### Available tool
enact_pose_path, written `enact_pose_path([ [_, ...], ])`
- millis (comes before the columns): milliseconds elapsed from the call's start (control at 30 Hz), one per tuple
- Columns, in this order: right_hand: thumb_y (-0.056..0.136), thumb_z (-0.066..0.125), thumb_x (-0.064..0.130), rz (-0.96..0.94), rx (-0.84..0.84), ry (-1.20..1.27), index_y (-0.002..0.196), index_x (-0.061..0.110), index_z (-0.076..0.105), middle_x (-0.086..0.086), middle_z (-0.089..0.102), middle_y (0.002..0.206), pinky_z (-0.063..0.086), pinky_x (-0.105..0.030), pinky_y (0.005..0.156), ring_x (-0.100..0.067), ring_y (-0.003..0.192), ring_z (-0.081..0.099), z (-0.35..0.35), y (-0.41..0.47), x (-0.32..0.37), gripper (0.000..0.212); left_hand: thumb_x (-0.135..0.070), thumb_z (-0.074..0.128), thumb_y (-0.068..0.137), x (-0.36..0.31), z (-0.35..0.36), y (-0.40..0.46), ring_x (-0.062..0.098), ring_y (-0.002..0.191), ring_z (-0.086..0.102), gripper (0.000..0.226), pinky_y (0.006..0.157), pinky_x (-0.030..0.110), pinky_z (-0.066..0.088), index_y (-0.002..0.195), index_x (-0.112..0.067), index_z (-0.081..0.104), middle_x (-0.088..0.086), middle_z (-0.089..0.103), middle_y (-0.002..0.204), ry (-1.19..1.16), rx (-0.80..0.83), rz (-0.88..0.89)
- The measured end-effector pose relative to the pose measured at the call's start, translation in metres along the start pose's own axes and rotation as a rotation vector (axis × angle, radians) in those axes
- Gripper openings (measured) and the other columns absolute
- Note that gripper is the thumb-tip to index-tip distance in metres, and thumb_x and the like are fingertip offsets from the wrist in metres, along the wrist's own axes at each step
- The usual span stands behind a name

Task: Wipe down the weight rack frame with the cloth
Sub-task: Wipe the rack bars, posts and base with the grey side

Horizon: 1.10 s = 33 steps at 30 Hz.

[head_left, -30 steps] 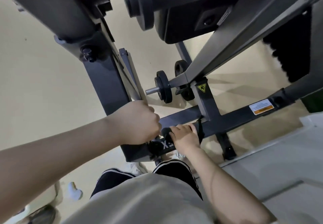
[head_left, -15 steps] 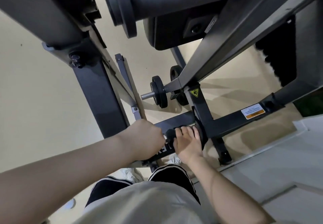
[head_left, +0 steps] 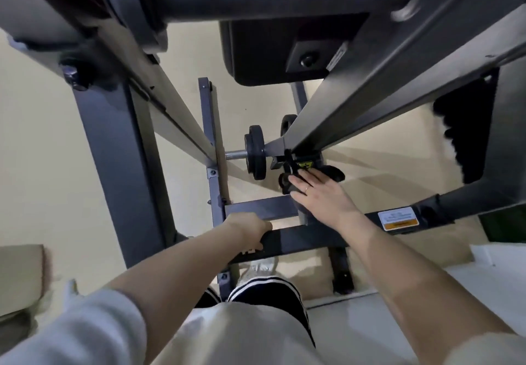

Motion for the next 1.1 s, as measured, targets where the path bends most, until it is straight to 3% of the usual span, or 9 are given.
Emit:
enact_pose_path([
  [200, 0.084, 0.041, 0.016, -0.09, 0.065, 0.174, 0.119, 0.017, 0.064, -0.006, 0.052, 0.138, 0.017, -0.042, 0.116, -0.023, 0.139, 0.033, 0.021, -0.022, 0.031, 0.042, -0.011, 0.046, 0.094, 0.003, 0.002, 0.002, 0.032, 0.106, 0.056, 0.051, 0.078, 0.037, 0.048, 0.141, -0.027, 0.036, 0.011, 0.056, 0.118, 0.034, 0.016, 0.004],
  [367, 0.067, 0.073, 0.042, 0.05, 0.051, 0.039, 0.083, 0.02, 0.074, -0.003, 0.069, 0.108, 0.02, -0.046, 0.11, -0.02, 0.121, 0.055, 0.008, 0.026, -0.01, 0.027, -0.007, 0.043, 0.094, 0.009, 0.005, 0.01, 0.028, 0.115, 0.053, 0.059, 0.086, 0.035, 0.048, 0.145, -0.035, 0.031, 0.007, 0.053, 0.131, -0.048, 0.013, -0.018],
  [533, 0.062, 0.083, 0.039, 0.217, 0.013, 0.256, 0.087, 0.02, 0.071, 0.0, 0.064, 0.118, 0.041, -0.046, 0.093, -0.022, 0.122, 0.053, 0.016, 0.002, 0.009, 0.034, -0.012, 0.034, 0.098, 0.009, 0.0, 0.004, 0.028, 0.127, 0.044, 0.055, 0.094, 0.034, 0.042, 0.147, -0.036, 0.025, 0.004, 0.041, 0.146, -0.106, 0.085, -0.048],
  [633, 0.065, 0.084, 0.026, 0.458, -0.044, 0.551, 0.097, 0.019, 0.065, 0.0, 0.056, 0.13, 0.051, -0.047, 0.086, -0.027, 0.122, 0.05, 0.025, -0.032, 0.008, 0.038, -0.011, 0.033, 0.099, 0.009, -0.022, 0.006, 0.029, 0.126, 0.045, 0.059, 0.096, 0.037, 0.042, 0.151, -0.032, 0.012, 0.009, 0.043, 0.144, -0.287, -0.024, -0.049],
  [700, 0.085, 0.067, 0.024, 0.579, -0.01, 0.744, 0.127, 0.015, 0.052, -0.003, 0.032, 0.15, 0.034, -0.048, 0.106, -0.029, 0.138, 0.027, 0.036, -0.042, 0.007, 0.046, -0.004, 0.035, 0.096, 0.011, -0.041, 0.012, 0.032, 0.118, 0.052, 0.068, 0.095, 0.038, 0.043, 0.151, -0.029, 0.004, 0.015, 0.052, 0.135, -0.557, -0.177, -0.049],
  [767, 0.096, 0.05, 0.029, 0.591, 0.03, 0.797, 0.15, 0.017, 0.015, -0.004, 0.0, 0.158, 0.013, -0.046, 0.115, -0.029, 0.145, 0.0, 0.04, -0.033, 0.004, 0.065, 0.001, 0.037, 0.093, 0.013, -0.054, 0.019, 0.03, 0.116, 0.054, 0.07, 0.097, 0.035, 0.042, 0.151, -0.024, 0.008, 0.016, 0.052, 0.134, -0.802, -0.276, -0.039],
  [867, 0.099, 0.039, 0.041, 0.583, 0.032, 0.763, 0.149, 0.022, -0.016, -0.005, -0.026, 0.155, 0.001, -0.045, 0.117, -0.031, 0.143, -0.02, 0.041, -0.004, -0.004, 0.076, 0.008, 0.039, 0.09, 0.007, -0.069, 0.024, 0.025, 0.13, 0.043, 0.067, 0.103, 0.026, 0.033, 0.149, -0.017, 0.02, 0.011, 0.041, 0.144, -1.056, -0.337, 0.016],
  [967, 0.097, 0.044, 0.041, 0.667, -0.016, 0.78, 0.15, 0.027, -0.01, -0.006, -0.018, 0.157, 0.01, -0.043, 0.116, -0.031, 0.145, -0.008, 0.041, -0.004, -0.006, 0.077, 0.017, 0.033, 0.088, -0.001, -0.086, 0.02, 0.02, 0.133, 0.036, 0.067, 0.104, 0.023, 0.028, 0.146, -0.016, 0.026, 0.005, 0.038, 0.143, -1.27, -0.374, 0.08],
  [1100, 0.095, 0.05, 0.04, 0.791, 0.048, 0.785, 0.15, 0.019, -0.01, -0.015, 0.002, 0.157, 0.018, -0.036, 0.113, -0.03, 0.141, 0.019, 0.045, -0.036, 0.011, 0.084, 0.014, 0.03, 0.089, -0.007, -0.092, 0.02, 0.02, 0.142, 0.022, 0.067, 0.107, 0.021, 0.019, 0.148, -0.016, 0.025, 0.007, 0.026, 0.153, -1.206, -0.32, 0.05],
])
Point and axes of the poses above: each hand's wrist, its own y-axis towards the middle knuckle, its own z-axis out of the palm, x = y × z, the point moved 7 cm from there along y, towards the middle knuckle
